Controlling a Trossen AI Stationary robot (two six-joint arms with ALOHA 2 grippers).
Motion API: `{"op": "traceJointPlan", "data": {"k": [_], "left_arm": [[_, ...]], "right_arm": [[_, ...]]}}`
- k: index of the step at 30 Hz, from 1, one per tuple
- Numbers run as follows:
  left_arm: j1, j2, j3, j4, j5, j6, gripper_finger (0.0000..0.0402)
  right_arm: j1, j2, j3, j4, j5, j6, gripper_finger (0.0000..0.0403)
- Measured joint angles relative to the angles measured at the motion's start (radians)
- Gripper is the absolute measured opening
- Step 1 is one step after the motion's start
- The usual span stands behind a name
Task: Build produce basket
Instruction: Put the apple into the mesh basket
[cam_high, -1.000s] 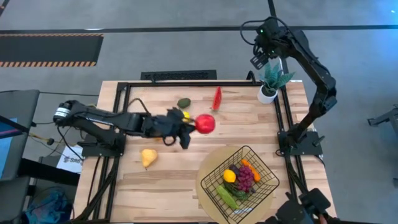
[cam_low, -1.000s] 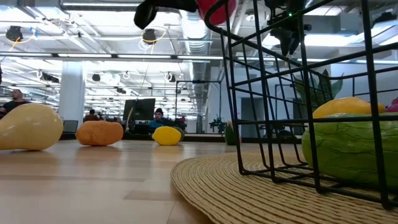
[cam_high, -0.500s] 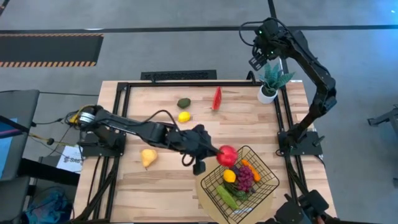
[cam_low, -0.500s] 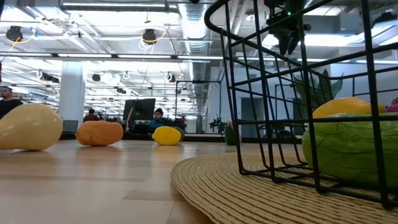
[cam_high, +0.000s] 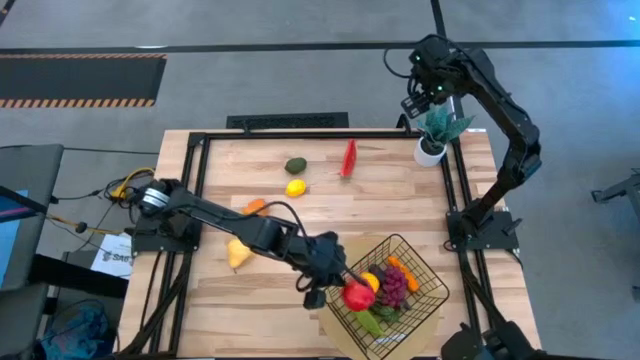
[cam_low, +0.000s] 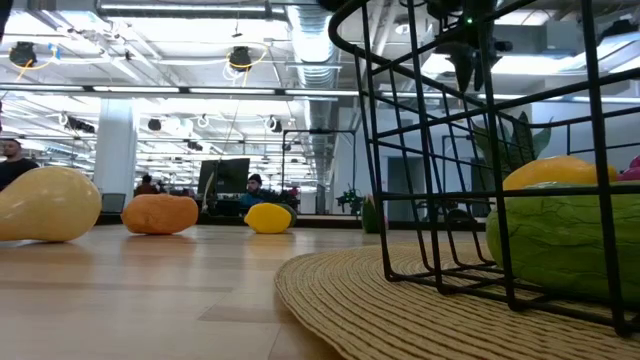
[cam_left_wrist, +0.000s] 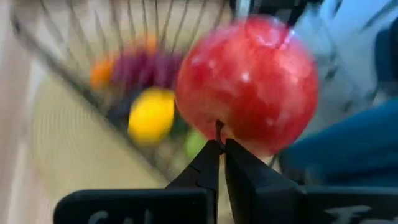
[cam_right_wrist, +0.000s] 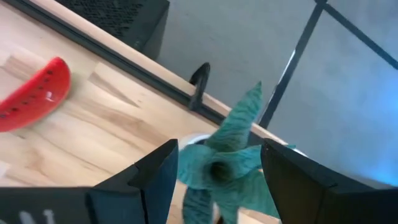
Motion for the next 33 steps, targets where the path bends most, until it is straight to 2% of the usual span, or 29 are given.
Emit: {"op": "traceJointPlan", "data": {"k": [9,18,33], "left_arm": [[-0.004,0.080,-0.001,-0.015,0.026,0.053,0.0000],[-0.014,0.127,-0.001,0.033,0.061,0.109,0.0000],[-0.012,0.128,-0.001,0.026,0.012,0.173,0.0000]], "right_arm": [[0.075,0.000,0.000,0.004,-0.005,0.065,0.0248],[0.097,0.000,0.000,0.008,0.002,0.089,0.0248],[0.097,0.000,0.000,0.009,0.002,0.089,0.0248]]}}
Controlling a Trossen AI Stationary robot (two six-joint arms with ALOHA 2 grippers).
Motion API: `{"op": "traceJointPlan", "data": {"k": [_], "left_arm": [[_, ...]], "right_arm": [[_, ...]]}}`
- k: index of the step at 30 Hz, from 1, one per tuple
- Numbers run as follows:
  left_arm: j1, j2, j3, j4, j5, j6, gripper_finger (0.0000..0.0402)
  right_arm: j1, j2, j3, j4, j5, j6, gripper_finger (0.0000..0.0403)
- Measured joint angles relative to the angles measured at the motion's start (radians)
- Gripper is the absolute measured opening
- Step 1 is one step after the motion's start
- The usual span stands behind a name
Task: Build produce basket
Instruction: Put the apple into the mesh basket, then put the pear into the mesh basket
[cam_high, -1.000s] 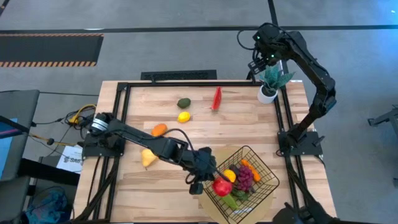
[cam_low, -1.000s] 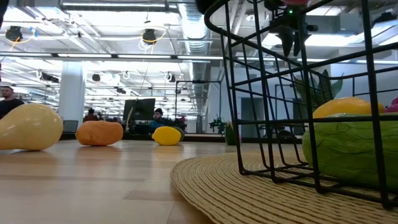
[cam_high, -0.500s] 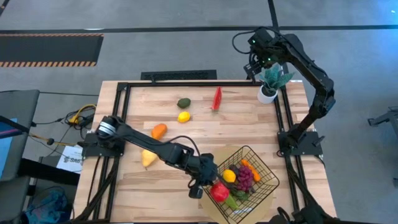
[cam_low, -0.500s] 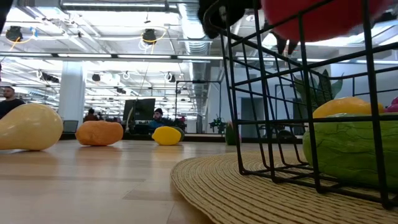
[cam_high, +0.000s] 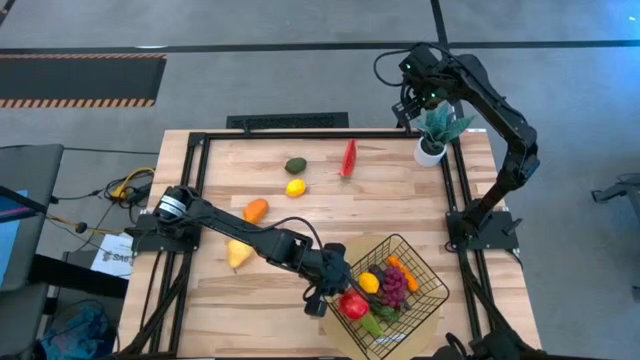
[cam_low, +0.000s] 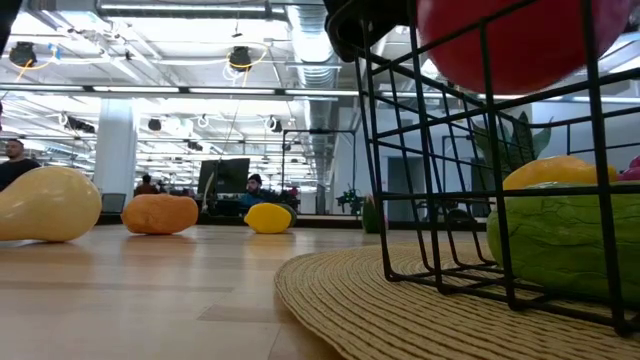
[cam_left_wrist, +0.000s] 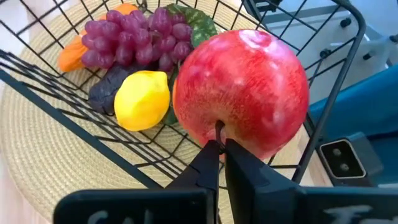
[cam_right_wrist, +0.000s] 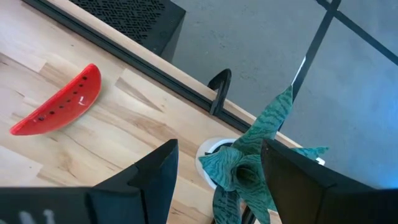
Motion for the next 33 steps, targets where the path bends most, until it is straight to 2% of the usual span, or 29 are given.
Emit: {"op": "traceJointPlan", "data": {"k": [5,13,18,22,27,29,33], "left_arm": [[0.003,0.000,0.000,0.000,-0.002,0.026,0.0016],[0.003,-0.001,0.000,0.011,-0.040,0.026,0.0130],[0.014,-0.004,0.091,-0.063,-0.054,0.041,0.0169],[0.039,-0.007,0.246,-0.275,-0.159,0.052,0.0173],[0.086,-0.007,0.427,-0.622,-0.411,0.024,0.0173],[0.117,-0.007,0.468,-0.768,-0.482,-0.039,0.0174],[0.189,-0.007,0.483,-1.071,-0.537,-0.226,0.0174]], "right_arm": [[0.000,0.000,0.000,0.000,0.000,-0.002,0.0248],[0.006,0.000,0.000,-0.002,0.002,-0.002,0.0248],[0.005,0.000,0.000,-0.004,0.002,-0.004,0.0248],[0.005,0.000,0.000,-0.006,0.002,-0.027,0.0248],[0.005,0.000,0.000,-0.009,0.002,-0.057,0.0248],[0.004,0.000,0.000,-0.009,0.002,-0.079,0.0248],[0.003,0.000,0.000,-0.009,0.002,-0.131,0.0248]]}}
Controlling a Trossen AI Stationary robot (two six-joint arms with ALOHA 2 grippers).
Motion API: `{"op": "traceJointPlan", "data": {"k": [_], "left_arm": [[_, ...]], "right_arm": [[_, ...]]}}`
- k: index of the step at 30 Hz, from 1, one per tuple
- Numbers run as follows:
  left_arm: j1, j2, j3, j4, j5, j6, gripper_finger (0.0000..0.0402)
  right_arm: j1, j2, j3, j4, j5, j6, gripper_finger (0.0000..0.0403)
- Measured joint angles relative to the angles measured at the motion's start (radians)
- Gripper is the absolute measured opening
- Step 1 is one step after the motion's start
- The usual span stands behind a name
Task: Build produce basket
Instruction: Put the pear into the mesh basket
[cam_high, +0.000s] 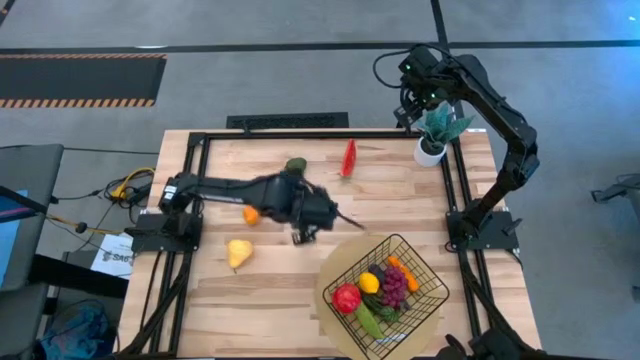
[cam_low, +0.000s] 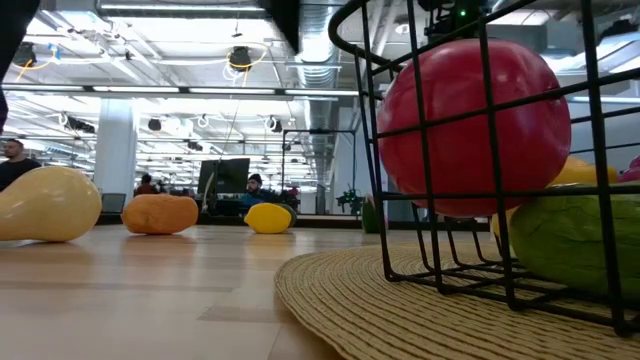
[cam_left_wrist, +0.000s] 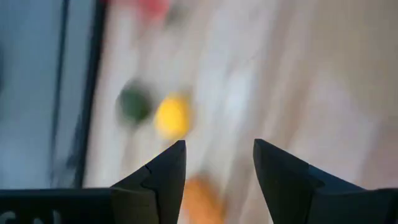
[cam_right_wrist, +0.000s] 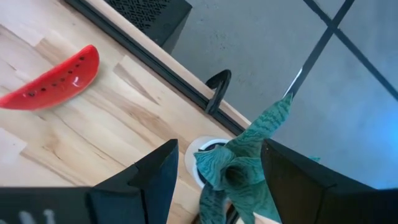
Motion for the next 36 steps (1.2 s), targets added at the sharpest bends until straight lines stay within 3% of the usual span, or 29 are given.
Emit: {"op": "traceJointPlan", "data": {"k": [2,8,13,17,22,27,32,36], "left_arm": [[0.032,-0.004,-0.027,-0.019,-0.041,-0.058,0.0174],[0.131,-0.048,-0.170,-0.017,0.015,-0.115,0.0174],[0.201,-0.079,-0.374,-0.021,0.099,-0.211,0.0174],[0.204,-0.150,-0.563,-0.019,0.244,-0.330,0.0174],[0.115,-0.297,-0.752,-0.021,0.413,-0.586,0.0174],[-0.053,-0.441,-0.833,-0.016,0.508,-1.033,0.0174],[-0.245,-0.508,-0.842,-0.001,0.509,-1.495,0.0174],[-0.375,-0.498,-0.843,0.015,0.510,-1.737,0.0174]], "right_arm": [[0.000,0.000,0.000,0.003,0.000,-0.022,0.0248],[0.010,0.000,0.000,0.037,0.000,-0.100,0.0248],[0.017,-0.001,0.000,0.096,0.000,-0.149,0.0248],[0.020,-0.001,0.000,0.134,0.000,-0.185,0.0248],[0.020,-0.001,0.000,0.193,0.000,-0.206,0.0248],[0.020,-0.001,0.000,0.244,0.000,-0.208,0.0248],[0.021,-0.001,0.000,0.270,0.000,-0.188,0.0248],[0.022,-0.001,0.000,0.269,-0.002,-0.144,0.0248]]}}
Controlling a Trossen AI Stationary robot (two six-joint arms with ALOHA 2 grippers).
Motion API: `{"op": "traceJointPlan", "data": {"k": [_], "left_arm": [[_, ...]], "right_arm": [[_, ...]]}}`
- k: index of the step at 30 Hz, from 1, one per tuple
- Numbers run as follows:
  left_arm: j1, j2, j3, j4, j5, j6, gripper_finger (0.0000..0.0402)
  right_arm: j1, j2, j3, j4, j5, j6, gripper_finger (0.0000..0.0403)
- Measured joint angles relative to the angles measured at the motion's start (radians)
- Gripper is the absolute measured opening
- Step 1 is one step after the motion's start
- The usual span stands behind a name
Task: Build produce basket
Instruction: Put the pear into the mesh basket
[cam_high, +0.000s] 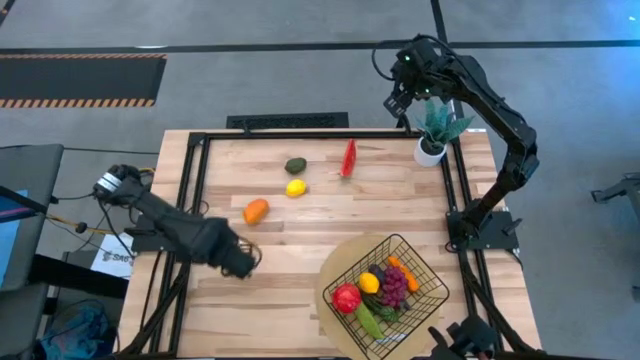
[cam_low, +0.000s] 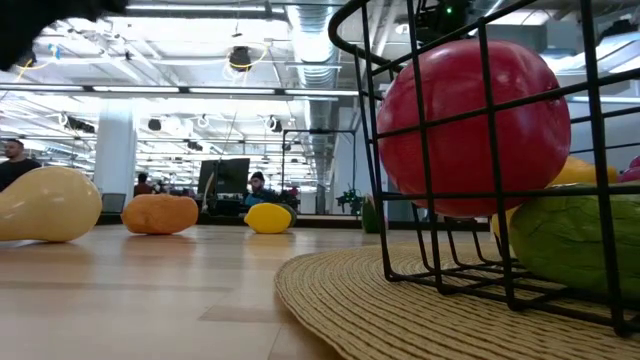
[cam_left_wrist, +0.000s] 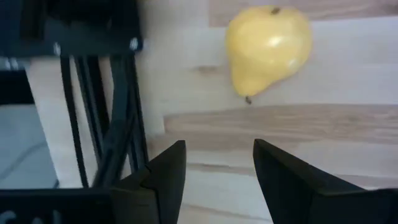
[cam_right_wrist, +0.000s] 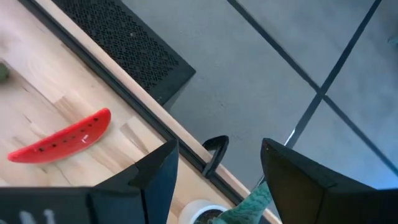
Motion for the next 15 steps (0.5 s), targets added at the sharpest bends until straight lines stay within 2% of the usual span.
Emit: {"op": "traceJointPlan", "data": {"k": [9,12,15], "left_arm": [[-0.150,0.126,-0.009,0.067,-0.019,-0.314,0.0174],[-0.155,0.183,-0.009,0.120,0.029,-0.340,0.0174],[-0.135,0.249,-0.009,0.167,0.035,-0.344,0.0174]], "right_arm": [[0.035,0.000,0.000,0.000,-0.001,0.060,0.0248],[0.058,0.000,0.000,0.001,-0.001,0.052,0.0248],[0.079,0.000,0.000,0.010,-0.001,0.038,0.0248]]}}
